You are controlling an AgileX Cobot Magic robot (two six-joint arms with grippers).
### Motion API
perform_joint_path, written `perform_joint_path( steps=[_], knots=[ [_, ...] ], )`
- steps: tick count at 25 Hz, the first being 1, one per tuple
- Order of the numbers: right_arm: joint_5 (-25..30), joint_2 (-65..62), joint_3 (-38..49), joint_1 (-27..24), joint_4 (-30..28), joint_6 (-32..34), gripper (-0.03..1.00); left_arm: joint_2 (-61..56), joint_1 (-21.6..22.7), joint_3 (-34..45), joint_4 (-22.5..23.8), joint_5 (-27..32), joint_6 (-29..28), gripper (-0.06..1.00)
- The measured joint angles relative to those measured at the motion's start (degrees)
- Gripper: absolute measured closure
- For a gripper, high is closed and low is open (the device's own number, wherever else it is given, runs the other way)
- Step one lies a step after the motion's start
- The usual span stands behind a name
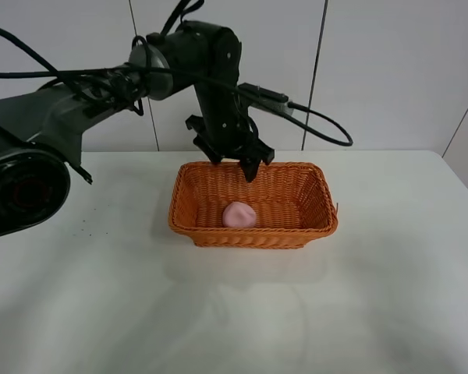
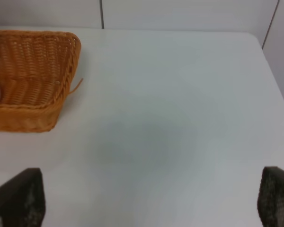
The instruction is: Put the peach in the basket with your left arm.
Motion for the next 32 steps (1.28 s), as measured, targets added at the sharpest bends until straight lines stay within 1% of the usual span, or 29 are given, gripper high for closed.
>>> perform_joint_path(
  steps=[4, 8, 12, 14, 18, 19, 21, 23, 28, 32],
  knots=[
    [0.00, 0.00, 0.00, 0.00, 0.00, 0.00, 0.27, -0.99, 2.13, -1.04, -0.07, 0.00, 1.24, 0.20],
    [0.00, 0.00, 0.00, 0.00, 0.00, 0.00, 0.27, -0.93, 7.57, -1.04, -0.19, 0.00, 1.62, 0.20],
    [0.00, 0.00, 0.00, 0.00, 0.00, 0.00, 0.27, -0.93, 15.24, -1.04, -0.04, 0.05, 3.19, 0.20],
    [0.00, 0.00, 0.00, 0.00, 0.00, 0.00, 0.27, -0.93, 19.77, -1.04, -0.04, 0.05, 3.83, 0.20],
    [0.00, 0.00, 0.00, 0.00, 0.00, 0.00, 0.27, -0.93, 28.08, -1.04, -0.08, 0.05, 3.93, 0.20],
    [0.00, 0.00, 0.00, 0.00, 0.00, 0.00, 0.27, -0.93, 29.90, -1.04, -0.65, 0.05, 3.93, 0.20],
    [0.00, 0.00, 0.00, 0.00, 0.00, 0.00, 0.27, -0.93, 32.44, -0.86, -3.25, 0.05, 4.46, 0.20],
    [0.00, 0.00, 0.00, 0.00, 0.00, 0.00, 0.27, -0.93, 33.61, -0.61, -4.44, 0.05, 5.01, 0.20],
    [0.00, 0.00, 0.00, 0.00, 0.00, 0.00, 0.27, -1.32, 33.08, -0.12, -4.90, 0.05, 5.23, 0.20],
    [0.00, 0.00, 0.00, 0.00, 0.00, 0.00, 0.27, -4.39, 32.32, 4.18, -5.17, 0.05, 5.17, 0.20]
  ],
)
